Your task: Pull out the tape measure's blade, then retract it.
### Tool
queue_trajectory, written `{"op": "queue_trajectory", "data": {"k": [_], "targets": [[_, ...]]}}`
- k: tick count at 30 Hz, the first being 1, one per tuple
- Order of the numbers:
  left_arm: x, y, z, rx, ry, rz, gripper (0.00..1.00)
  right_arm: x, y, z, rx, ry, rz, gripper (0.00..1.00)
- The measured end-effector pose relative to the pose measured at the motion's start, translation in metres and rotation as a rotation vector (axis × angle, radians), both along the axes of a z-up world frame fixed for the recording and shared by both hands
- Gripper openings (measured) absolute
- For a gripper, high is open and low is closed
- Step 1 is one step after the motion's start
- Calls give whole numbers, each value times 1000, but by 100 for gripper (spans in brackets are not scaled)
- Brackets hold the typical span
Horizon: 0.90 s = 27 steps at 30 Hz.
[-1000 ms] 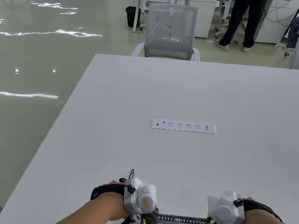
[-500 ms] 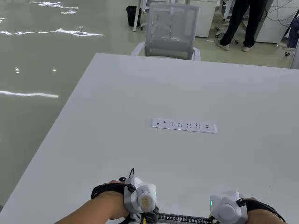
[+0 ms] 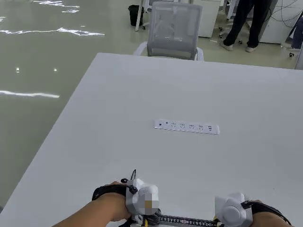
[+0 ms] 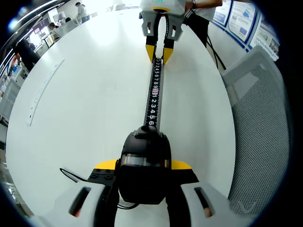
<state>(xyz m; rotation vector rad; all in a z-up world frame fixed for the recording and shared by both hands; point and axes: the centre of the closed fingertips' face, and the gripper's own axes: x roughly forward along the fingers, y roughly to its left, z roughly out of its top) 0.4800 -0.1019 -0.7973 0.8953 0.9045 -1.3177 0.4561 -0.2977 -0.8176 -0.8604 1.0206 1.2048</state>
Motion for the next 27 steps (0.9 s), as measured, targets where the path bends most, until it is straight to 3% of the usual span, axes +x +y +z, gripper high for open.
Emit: {"op": "queue_trajectory", "data": {"k": [27], "targets": [[0, 0, 0, -1, 2, 3, 34, -1, -12, 0, -8, 0, -6, 12]]}}
